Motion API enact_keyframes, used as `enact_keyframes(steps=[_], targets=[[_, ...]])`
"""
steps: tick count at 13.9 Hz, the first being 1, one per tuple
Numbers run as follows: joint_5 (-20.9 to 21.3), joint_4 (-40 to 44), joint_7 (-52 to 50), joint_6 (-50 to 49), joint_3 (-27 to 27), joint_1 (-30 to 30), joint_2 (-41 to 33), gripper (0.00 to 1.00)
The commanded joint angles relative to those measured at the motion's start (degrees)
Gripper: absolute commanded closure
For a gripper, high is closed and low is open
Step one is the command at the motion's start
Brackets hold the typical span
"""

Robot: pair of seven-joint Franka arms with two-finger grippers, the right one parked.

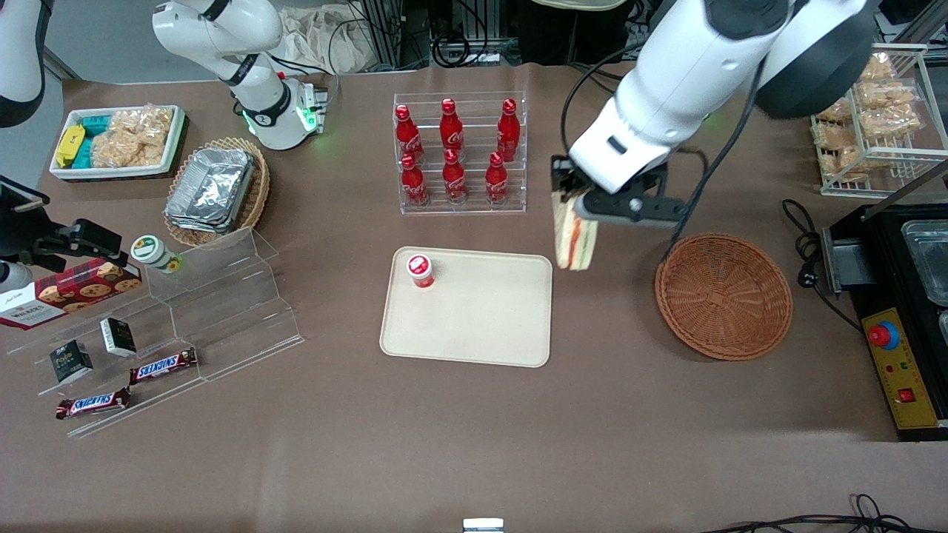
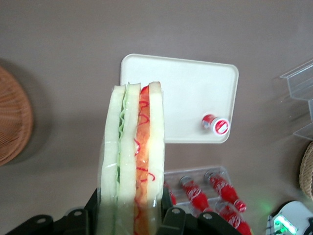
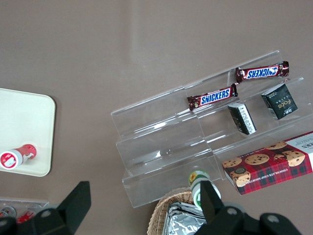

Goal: Place sandwich from basket to tray
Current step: 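Carry the held sandwich over to the white tray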

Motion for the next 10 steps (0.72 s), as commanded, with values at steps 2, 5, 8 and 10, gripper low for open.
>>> enact_keyframes(steps=[2,5,8,10], targets=[[10.11,-0.29,-5.26,9.09,-2.70,-4.85,11.03,0.48],[17.94,-0.55,-7.37,16.03,-2.61,-7.06,19.99,0.48],[28.21,-0.81,-9.75,19.56,-1.29,-8.29,28.70,0.48],[31.75,-1.34,-9.93,19.74,-0.24,-8.20,31.62,0.48]])
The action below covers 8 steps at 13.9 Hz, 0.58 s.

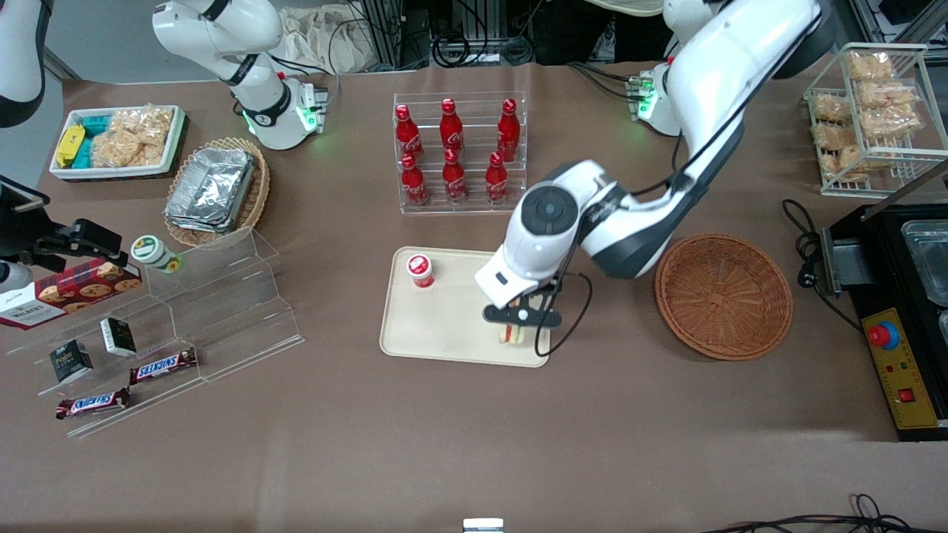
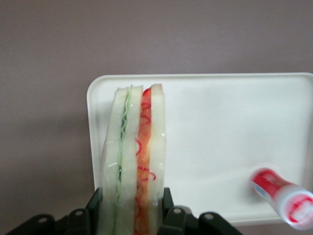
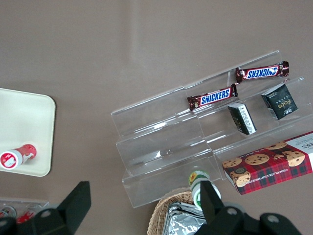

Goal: Place sandwich from basket to tray
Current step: 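Carry the held sandwich over to the white tray, then lower the sandwich onto the tray and open the left gripper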

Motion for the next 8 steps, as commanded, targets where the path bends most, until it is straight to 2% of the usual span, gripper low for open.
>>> enact_keyframes(steps=[1,7,8], targets=[[3.12,0.94,-0.47,0.09,1.03,-0.13,3.03,0.48],[3.55,-0.74,-0.99,4.22,1.83,-0.39,5.85,0.46],[3.55,-0.74,-1.07,4.22,1.83,-0.39,5.85,0.39]])
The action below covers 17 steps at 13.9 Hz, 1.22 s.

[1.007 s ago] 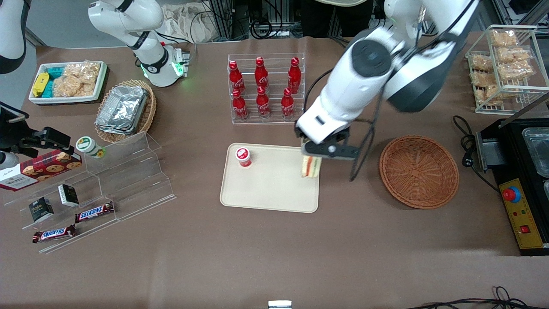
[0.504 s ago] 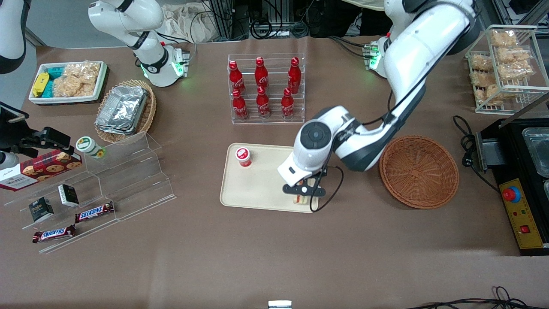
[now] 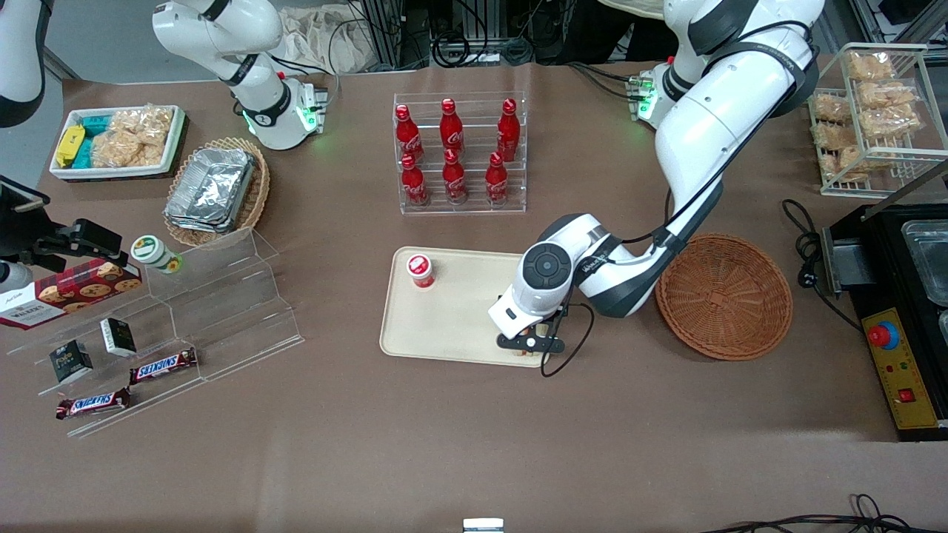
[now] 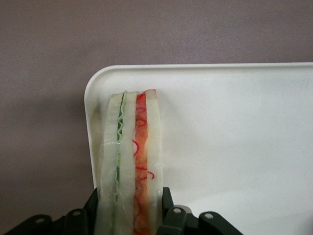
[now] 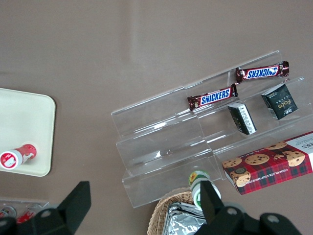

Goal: Place sandwich from basket to tray
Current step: 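Lower the sandwich onto the tray and open the left gripper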

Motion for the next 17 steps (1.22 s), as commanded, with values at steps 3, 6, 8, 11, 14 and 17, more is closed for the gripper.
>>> enact_keyframes(steps=[3,6,8,11,14,17], targets=[[1.13,-0.45,-2.12,1.17,-0.03,-0.22,-0.49,0.00],[-0.36,0.78,-5.36,0.20,-0.64,-0.05,-4.68,0.00],[-3.07,0.78,-6.43,-1.63,-0.82,0.56,-10.39,0.00],[-8.27,1.31,-5.55,-9.96,-0.47,3.10,-19.18,0.00],[-8.45,1.22,-1.10,-18.76,-0.55,6.88,-24.64,0.00],[-10.81,0.96,5.50,-22.99,-0.64,12.15,-28.07,0.00]])
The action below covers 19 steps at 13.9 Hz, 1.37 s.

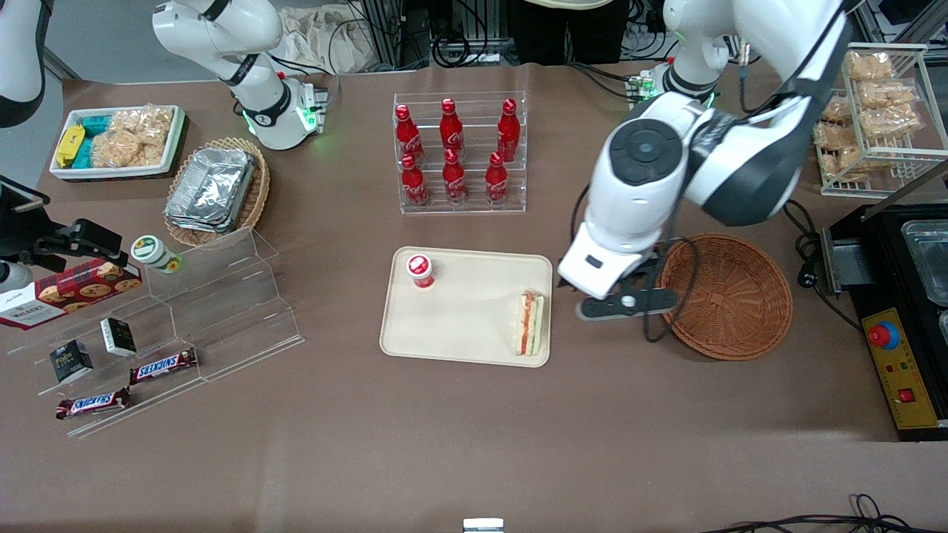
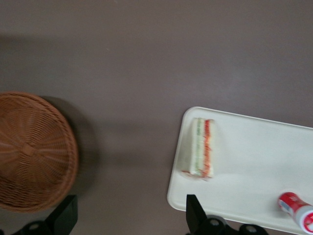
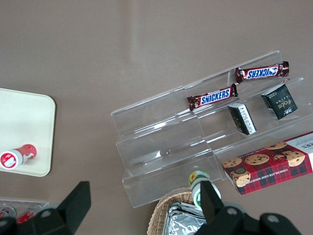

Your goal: Place sandwich from basket to tray

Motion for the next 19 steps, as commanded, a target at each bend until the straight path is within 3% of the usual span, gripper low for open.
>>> enact_keyframes(steps=[1,9,14,17,19], targets=[[-3.91,-2.26,6.33,-2.79,0.02,5.26,-3.92,0.00],[-5.95,-2.35,18.74,-7.28,0.02,15.64,-7.79,0.00],[-6.47,-2.09,31.89,-9.66,0.72,22.23,-10.60,0.00],[-8.31,-1.12,40.08,-11.32,9.75,19.01,-11.75,0.00],[-10.95,0.81,46.58,-11.94,19.31,13.92,-11.93,0.00]])
